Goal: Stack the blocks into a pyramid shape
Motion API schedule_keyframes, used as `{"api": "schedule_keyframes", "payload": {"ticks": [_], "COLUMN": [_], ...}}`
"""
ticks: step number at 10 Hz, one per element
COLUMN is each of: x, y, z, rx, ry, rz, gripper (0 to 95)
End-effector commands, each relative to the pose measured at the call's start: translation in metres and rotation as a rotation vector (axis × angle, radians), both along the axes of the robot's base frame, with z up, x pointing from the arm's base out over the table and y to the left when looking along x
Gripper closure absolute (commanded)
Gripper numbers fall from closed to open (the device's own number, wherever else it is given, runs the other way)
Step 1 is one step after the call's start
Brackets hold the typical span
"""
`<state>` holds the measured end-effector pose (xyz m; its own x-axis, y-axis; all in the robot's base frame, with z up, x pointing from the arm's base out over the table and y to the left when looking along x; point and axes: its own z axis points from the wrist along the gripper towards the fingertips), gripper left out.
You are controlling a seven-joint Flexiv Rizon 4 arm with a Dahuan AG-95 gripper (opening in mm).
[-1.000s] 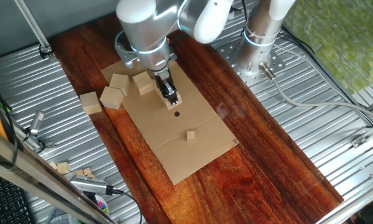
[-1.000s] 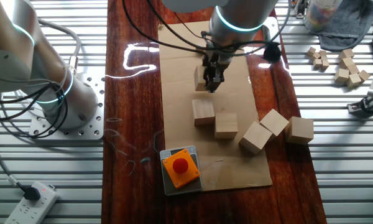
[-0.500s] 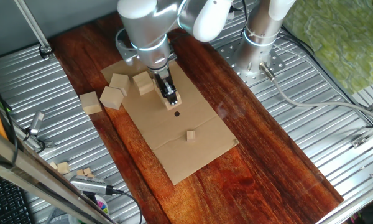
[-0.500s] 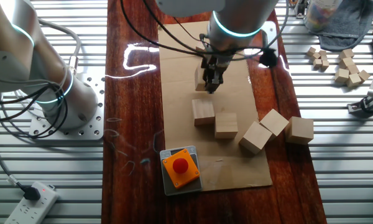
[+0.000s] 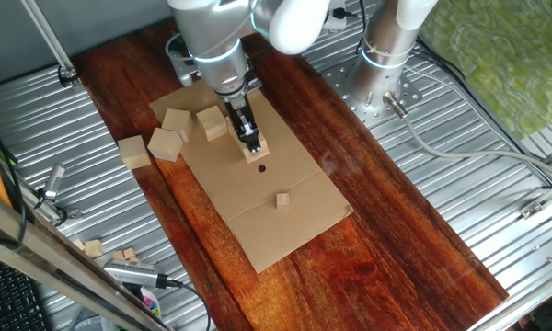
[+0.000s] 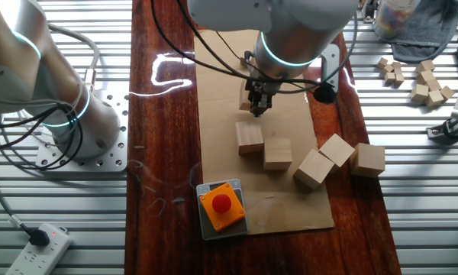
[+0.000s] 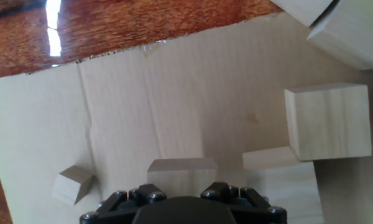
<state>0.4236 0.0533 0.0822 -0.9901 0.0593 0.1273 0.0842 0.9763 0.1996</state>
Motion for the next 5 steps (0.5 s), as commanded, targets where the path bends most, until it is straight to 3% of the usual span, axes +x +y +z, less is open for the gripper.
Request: {"api": "schedule_keyframes", "payload": {"ticks": [1,3,5], "x": [-0.0015,-0.0015,0.0063], "y": [-0.0004,-0.0004,0.0047], "z": [0.0008,0.0008,0.0024], "rx": [-0.003,-0.006,-0.012], "ry": [-0.009,-0.004,-0.001], "rz": [0.008,-0.010,-0.019], "gripper": [95.0,95.0,95.0]}}
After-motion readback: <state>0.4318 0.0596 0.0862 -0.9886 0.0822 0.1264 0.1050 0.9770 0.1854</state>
